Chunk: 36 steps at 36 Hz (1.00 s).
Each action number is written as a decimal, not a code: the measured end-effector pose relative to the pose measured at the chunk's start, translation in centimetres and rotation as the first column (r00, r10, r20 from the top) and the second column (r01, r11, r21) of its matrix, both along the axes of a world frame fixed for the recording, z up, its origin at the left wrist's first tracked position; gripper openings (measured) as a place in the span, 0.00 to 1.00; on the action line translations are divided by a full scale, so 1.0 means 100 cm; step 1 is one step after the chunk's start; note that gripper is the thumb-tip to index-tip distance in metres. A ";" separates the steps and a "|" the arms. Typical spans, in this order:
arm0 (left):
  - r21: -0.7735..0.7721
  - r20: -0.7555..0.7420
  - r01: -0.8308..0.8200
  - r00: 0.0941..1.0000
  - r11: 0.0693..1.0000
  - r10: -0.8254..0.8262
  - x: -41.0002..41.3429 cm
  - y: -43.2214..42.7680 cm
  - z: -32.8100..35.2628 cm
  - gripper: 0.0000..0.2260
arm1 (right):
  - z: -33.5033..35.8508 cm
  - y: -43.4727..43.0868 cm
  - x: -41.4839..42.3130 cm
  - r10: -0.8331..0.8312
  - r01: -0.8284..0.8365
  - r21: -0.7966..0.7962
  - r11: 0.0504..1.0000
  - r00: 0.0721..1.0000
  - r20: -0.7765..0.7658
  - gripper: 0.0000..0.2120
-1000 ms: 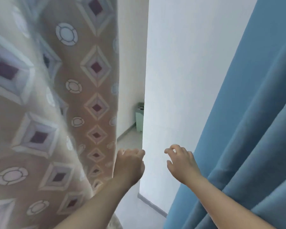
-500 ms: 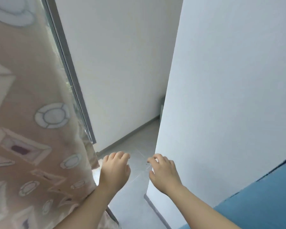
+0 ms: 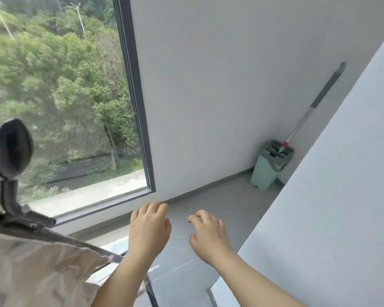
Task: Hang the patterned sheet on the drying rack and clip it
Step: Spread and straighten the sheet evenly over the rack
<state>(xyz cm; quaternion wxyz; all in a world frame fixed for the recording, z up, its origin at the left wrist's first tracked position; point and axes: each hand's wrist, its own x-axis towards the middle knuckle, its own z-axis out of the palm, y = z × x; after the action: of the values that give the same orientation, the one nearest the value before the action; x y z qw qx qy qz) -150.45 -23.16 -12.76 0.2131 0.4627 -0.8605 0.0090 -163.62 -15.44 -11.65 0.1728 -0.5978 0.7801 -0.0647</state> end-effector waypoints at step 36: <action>0.499 0.147 -0.850 0.277 0.171 0.950 0.067 -0.179 -0.065 0.15 | -0.097 -0.360 0.118 0.880 -0.866 0.206 0.456 0.473 0.041 0.19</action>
<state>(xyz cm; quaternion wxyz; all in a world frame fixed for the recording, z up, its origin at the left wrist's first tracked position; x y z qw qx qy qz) -143.77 -41.08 -19.28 0.1258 0.9156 -0.3596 -0.1288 -151.80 -51.42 -21.32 0.2119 -0.8941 0.3717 0.1321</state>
